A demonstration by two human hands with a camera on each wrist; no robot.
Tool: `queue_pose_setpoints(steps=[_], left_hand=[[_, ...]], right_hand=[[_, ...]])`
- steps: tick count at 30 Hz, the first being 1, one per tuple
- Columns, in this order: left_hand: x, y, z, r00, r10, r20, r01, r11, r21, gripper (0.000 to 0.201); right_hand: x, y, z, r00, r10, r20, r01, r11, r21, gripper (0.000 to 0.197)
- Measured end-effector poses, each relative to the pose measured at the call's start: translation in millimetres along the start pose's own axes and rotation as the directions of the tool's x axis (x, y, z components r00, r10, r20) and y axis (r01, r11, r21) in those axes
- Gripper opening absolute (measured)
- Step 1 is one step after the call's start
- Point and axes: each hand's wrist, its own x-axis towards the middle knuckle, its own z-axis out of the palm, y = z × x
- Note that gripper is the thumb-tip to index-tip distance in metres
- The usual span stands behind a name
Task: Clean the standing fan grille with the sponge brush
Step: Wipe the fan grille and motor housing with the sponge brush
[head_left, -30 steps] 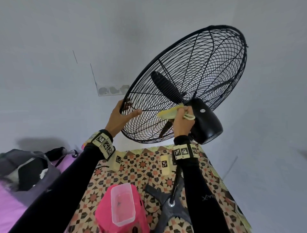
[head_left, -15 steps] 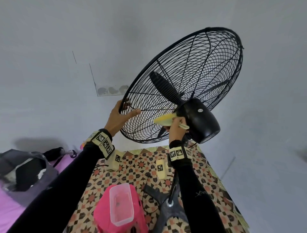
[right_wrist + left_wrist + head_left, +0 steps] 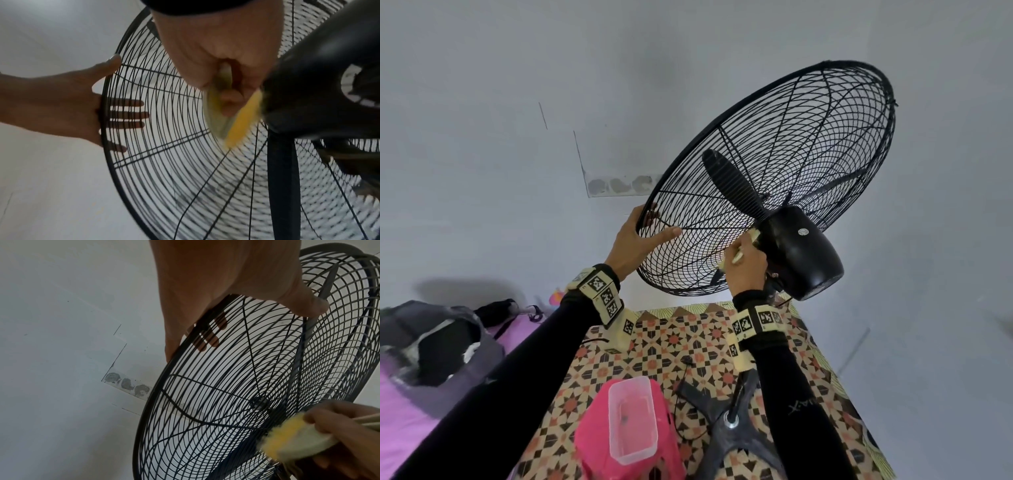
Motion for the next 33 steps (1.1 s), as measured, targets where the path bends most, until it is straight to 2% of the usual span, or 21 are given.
queue_pose_setpoints(steps=[2,4,6,9,10,14,15,16,18,20,21,23,25,28,33], left_hand=[[0,0,0,1.000,0.002,-0.002,-0.002,1.000,-0.004,0.103],[0,-1,-1,1.000,0.003,-0.005,-0.003,1.000,-0.006,0.102],[0,-2,0,1.000,0.002,0.003,-0.002,1.000,-0.004,0.101],[1,0,1,1.000,0.012,-0.002,-0.012,1.000,-0.005,0.101],[2,-1,1,1.000,0.013,-0.005,-0.013,1.000,-0.007,0.101],[2,-6,1,1.000,0.024,-0.016,-0.024,1.000,-0.014,0.101],[2,-7,1,1.000,0.024,-0.019,-0.025,1.000,-0.014,0.101],[2,-7,2,1.000,0.022,-0.020,-0.022,1.000,-0.017,0.100],[2,-4,2,0.999,0.023,-0.023,-0.024,1.000,-0.016,0.100],[3,-3,1,1.000,0.019,-0.022,-0.019,1.000,-0.011,0.100],[1,-3,1,1.000,0.017,-0.015,-0.017,1.000,-0.012,0.099],[-1,-3,1,0.999,0.030,-0.011,-0.030,1.000,-0.008,0.099],[-2,-5,1,0.999,0.027,-0.018,-0.027,1.000,-0.004,0.099],[-1,-3,0,1.000,0.022,-0.019,-0.022,1.000,0.002,0.099],[-2,0,1,0.999,0.037,-0.014,-0.037,0.999,0.003,0.099]], right_hand=[[-1,0,-2,0.984,-0.120,-0.133,0.126,0.991,0.036,0.006],[-2,0,-2,0.963,-0.167,-0.210,0.186,0.980,0.076,0.003],[-10,13,7,0.974,-0.154,-0.167,0.164,0.985,0.047,0.002],[-21,31,20,0.994,-0.082,0.068,0.087,0.994,-0.067,0.019],[-18,29,19,0.994,-0.080,0.081,0.085,0.994,-0.067,0.021],[2,7,-2,0.976,-0.120,-0.181,0.128,0.991,0.036,0.011],[2,4,-1,0.975,-0.126,-0.181,0.132,0.991,0.019,0.009],[-2,5,5,0.984,-0.124,-0.128,0.120,0.992,-0.035,0.010],[-15,19,21,0.990,-0.058,0.125,0.076,0.987,-0.144,0.011],[-16,30,23,0.928,0.111,0.354,-0.045,0.981,-0.190,0.008],[-15,31,20,0.910,0.170,0.378,-0.112,0.979,-0.172,0.005],[-13,34,15,0.959,0.161,0.233,-0.139,0.984,-0.109,0.006],[-20,27,14,0.989,0.089,0.122,-0.082,0.995,-0.062,0.011],[-29,15,14,0.990,0.073,0.121,-0.063,0.994,-0.090,0.010],[2,-8,13,0.978,0.205,0.041,-0.202,0.976,-0.077,0.011]])
